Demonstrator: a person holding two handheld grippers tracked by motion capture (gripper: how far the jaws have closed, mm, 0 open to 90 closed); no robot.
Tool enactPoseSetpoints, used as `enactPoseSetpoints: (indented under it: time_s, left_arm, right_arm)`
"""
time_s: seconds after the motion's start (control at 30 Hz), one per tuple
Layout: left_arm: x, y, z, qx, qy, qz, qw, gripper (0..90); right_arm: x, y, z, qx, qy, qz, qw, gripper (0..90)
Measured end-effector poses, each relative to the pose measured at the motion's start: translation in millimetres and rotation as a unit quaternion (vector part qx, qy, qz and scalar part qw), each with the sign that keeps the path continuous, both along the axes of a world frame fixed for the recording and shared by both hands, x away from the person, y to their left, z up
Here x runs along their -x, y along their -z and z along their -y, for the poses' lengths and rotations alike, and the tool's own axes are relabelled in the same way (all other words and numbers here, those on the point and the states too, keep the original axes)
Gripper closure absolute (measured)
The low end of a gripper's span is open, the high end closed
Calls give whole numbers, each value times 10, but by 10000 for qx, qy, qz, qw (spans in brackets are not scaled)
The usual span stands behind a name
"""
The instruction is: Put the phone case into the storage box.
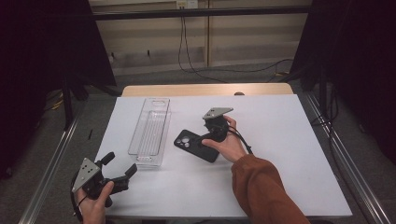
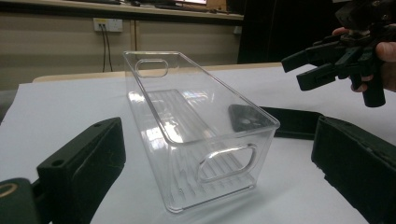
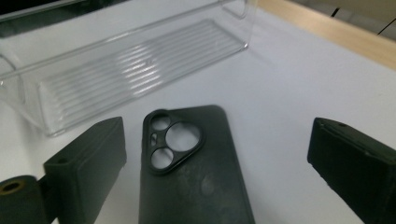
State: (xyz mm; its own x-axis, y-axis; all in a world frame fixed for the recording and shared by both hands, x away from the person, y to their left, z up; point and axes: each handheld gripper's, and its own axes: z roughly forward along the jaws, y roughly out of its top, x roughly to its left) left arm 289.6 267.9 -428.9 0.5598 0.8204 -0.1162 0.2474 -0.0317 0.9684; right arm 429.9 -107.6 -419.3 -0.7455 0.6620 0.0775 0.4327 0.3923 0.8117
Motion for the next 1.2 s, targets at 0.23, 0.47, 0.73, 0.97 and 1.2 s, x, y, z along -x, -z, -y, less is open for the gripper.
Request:
enactPoseSetpoints:
  time_s: [0.23,0.47,0.73,0.97,1.2]
  left_arm:
    - [-1,-1,6,-12,18,13,10000,30]
    - [-2,0,3,-10,11,4,10000,30]
    - [-6,5,12,-51,36,-34,10000,30]
    - [-10,6,16,-74,74,-31,9999,30]
    - [-10,9,13,-74,47,-49,9999,29]
  right_arm:
    - [-54,-1,-91,469,-251,-324,9981,48]
    - [-119,37,-152,976,-404,-701,9919,88]
    - [-133,93,-144,1291,-609,-1237,9820,130]
    - [-146,156,-171,1576,-699,-1491,9737,126]
    - [-198,187,-290,1963,-847,-1719,9616,79]
